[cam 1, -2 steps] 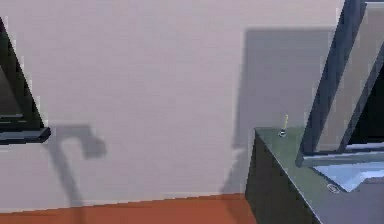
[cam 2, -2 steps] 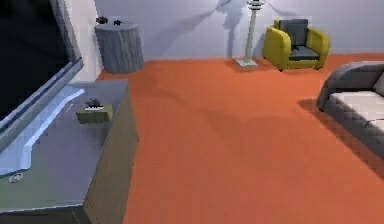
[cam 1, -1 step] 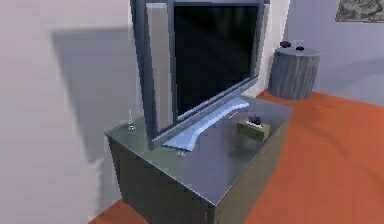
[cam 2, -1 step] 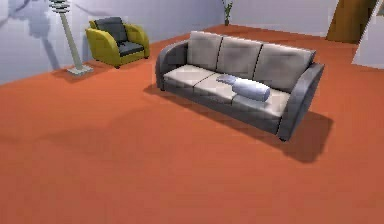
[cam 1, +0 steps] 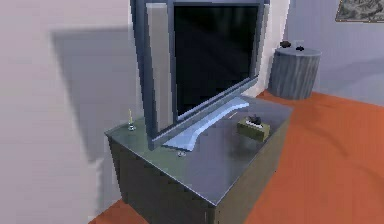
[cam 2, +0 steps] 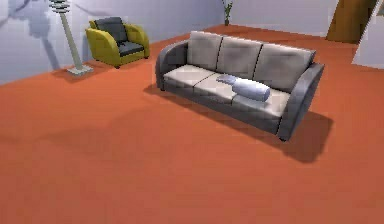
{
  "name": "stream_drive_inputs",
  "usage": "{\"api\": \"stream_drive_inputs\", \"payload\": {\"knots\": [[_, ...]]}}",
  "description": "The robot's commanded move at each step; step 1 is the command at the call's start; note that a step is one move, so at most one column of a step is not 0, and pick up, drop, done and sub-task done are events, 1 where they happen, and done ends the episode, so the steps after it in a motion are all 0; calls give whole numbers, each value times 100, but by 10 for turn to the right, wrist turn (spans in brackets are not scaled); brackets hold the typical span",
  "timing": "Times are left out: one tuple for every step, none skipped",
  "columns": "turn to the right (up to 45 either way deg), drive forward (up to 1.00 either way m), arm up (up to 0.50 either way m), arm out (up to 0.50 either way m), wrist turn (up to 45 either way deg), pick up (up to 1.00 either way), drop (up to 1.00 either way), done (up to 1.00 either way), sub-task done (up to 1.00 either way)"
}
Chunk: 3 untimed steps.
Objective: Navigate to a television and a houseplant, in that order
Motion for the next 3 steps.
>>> {"api": "stream_drive_inputs", "payload": {"knots": [[450, 0, 0, 0, 0, 0, 0, 0, 0], [450, 0, 0, 0, 0, 0, 0, 0, 0], [450, 0, 0, 0, 0, 0, 0, 0, 0]]}}
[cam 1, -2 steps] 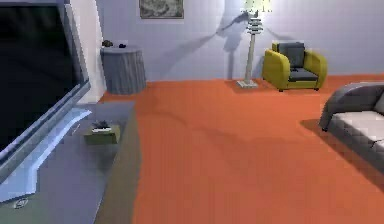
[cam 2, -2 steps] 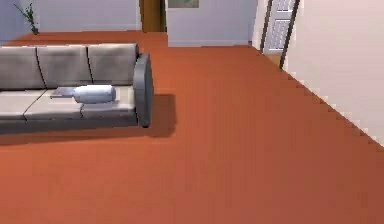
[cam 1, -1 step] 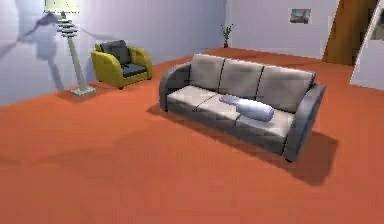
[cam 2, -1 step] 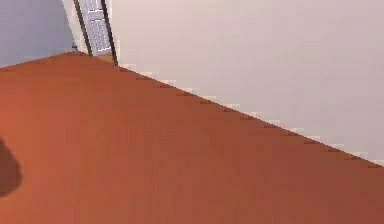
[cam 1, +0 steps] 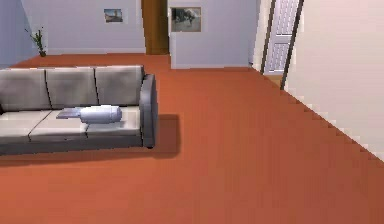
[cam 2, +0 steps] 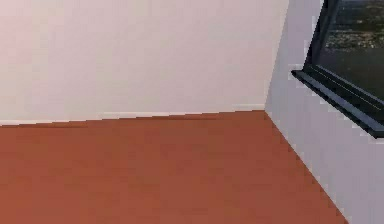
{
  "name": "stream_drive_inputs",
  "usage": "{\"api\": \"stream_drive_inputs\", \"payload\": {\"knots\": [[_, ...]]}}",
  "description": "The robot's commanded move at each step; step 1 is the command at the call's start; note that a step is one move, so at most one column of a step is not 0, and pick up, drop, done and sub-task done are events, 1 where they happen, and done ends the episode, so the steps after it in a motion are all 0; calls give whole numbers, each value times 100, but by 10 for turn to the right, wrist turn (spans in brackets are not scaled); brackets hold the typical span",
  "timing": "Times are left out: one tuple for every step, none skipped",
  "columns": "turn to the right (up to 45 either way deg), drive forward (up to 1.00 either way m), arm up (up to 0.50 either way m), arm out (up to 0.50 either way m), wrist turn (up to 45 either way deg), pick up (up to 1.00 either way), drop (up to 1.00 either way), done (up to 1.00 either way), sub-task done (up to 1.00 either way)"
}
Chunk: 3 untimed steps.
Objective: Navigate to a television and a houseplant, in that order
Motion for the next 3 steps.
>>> {"api": "stream_drive_inputs", "payload": {"knots": [[60, 0, 0, 0, 0, 0, 0, 0, 0], [0, 100, 0, 0, 0, 0, 0, 0, 0], [0, 60, 0, 0, 0, 0, 0, 0, 0]]}}
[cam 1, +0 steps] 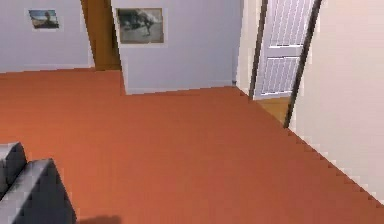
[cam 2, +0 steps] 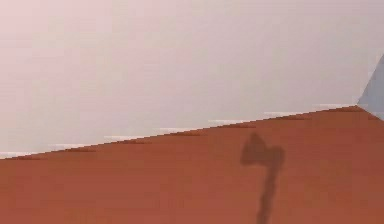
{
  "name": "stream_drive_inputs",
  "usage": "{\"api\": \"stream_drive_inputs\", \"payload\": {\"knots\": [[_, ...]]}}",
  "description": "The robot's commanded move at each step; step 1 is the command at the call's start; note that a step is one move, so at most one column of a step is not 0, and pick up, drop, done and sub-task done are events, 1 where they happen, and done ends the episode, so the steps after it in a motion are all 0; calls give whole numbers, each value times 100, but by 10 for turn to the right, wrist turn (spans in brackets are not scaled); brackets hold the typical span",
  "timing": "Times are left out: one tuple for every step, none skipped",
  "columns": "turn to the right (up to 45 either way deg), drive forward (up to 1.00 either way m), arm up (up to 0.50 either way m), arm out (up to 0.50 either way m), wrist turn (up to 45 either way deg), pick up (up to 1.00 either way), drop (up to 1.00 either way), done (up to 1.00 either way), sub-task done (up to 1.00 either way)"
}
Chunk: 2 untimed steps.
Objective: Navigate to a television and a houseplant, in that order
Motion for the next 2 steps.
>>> {"api": "stream_drive_inputs", "payload": {"knots": [[-90, 0, 0, 0, 0, 0, 0, 0, 0], [-30, 0, 0, 0, 0, 0, 0, 0, 0]]}}
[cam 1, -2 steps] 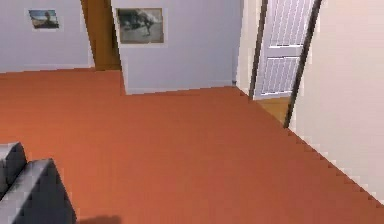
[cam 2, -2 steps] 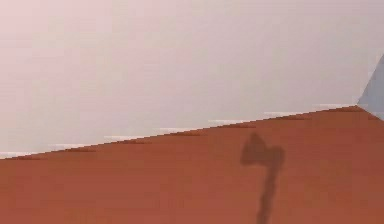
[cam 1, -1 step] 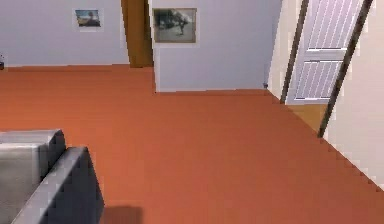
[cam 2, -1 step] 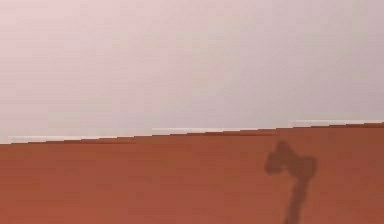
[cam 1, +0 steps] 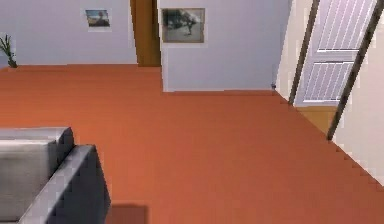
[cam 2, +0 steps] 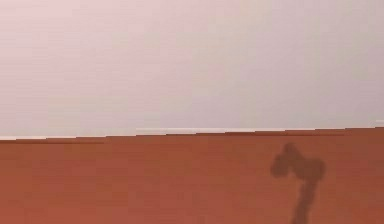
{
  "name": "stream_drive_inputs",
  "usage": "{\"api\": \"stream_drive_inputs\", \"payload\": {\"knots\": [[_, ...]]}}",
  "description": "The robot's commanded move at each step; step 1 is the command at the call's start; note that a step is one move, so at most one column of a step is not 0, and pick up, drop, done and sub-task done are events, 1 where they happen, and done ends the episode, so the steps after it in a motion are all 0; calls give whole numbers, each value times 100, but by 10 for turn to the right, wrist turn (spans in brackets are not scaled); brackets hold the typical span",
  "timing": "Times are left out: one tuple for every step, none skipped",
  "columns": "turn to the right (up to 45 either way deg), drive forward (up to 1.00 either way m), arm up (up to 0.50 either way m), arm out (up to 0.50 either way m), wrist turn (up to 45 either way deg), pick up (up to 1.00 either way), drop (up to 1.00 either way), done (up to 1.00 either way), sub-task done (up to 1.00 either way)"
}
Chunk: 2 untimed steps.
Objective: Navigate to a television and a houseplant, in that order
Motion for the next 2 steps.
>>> {"api": "stream_drive_inputs", "payload": {"knots": [[0, 100, 0, 0, 0, 0, 0, 0, 0], [-30, 0, 0, 0, 0, 0, 0, 0, 0]]}}
